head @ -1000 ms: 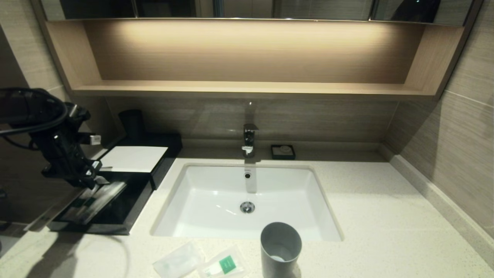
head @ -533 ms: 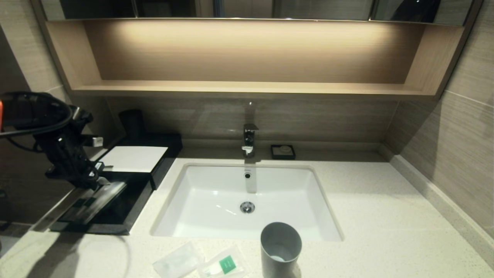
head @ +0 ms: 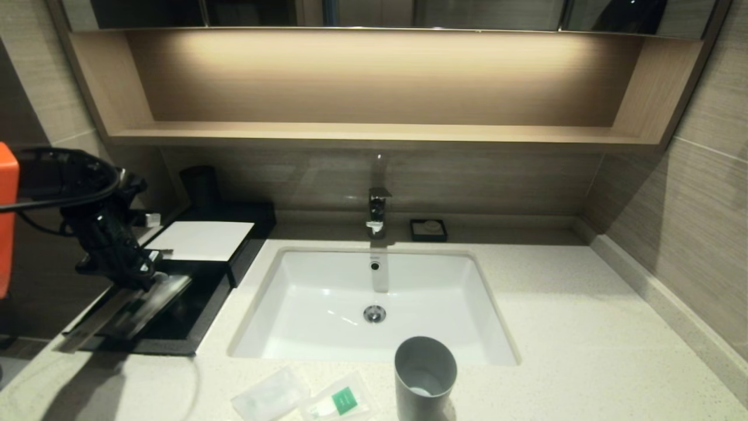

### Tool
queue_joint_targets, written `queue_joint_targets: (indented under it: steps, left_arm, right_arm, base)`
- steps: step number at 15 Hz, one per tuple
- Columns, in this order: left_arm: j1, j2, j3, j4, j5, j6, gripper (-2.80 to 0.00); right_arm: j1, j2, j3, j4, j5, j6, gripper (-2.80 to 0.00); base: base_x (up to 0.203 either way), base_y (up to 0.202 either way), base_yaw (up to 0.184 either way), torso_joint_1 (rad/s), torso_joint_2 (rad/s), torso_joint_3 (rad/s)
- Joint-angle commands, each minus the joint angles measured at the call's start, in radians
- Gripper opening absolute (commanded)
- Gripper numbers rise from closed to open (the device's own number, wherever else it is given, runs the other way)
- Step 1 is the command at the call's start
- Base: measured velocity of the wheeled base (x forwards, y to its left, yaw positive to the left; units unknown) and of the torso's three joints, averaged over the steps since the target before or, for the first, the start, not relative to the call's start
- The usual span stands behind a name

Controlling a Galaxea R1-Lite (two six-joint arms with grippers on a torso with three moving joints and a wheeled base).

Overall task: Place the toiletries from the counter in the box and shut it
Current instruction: Place the bathroom toiletry into the drawer

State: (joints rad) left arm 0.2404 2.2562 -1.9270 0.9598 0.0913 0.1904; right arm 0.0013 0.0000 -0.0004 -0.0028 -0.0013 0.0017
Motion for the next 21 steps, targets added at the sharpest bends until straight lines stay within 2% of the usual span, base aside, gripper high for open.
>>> queue_joint_targets:
  steps: [1,6,13,17,21]
  left_arm:
    - [0.0,0.011,0.0,-0.001,0.001,0.0,-2.8]
    - [0.0,0.015,0.0,-0.052,0.001,-0.028,-2.8]
    - [-0.004,0.028,0.0,-0.062,0.001,-0.031,-2.8]
    - [-0.013,0.031,-0.001,-0.102,0.001,-0.072,-2.8]
    - [-0.013,0.033,-0.001,-0.12,0.001,-0.08,-2.8]
  right_arm:
    - [0.0,0.0,0.002,0.0,0.0,0.0,-2.8]
    - [0.0,-0.001,0.002,0.0,0.0,0.0,-2.8]
    - [0.0,0.0,0.002,0.0,0.0,0.0,-2.8]
    - [0.0,-0.002,0.001,0.0,0.0,0.0,-2.8]
    - [0.0,0.0,0.002,0.0,0.0,0.0,-2.8]
  base:
    - [0.0,0.0,0.0,0.0,0.0,0.0]
    - [0.0,0.0,0.0,0.0,0.0,0.0]
    - [0.0,0.0,0.0,0.0,0.0,0.0]
    - [0.0,0.0,0.0,0.0,0.0,0.0]
    - [0.0,0.0,0.0,0.0,0.0,0.0]
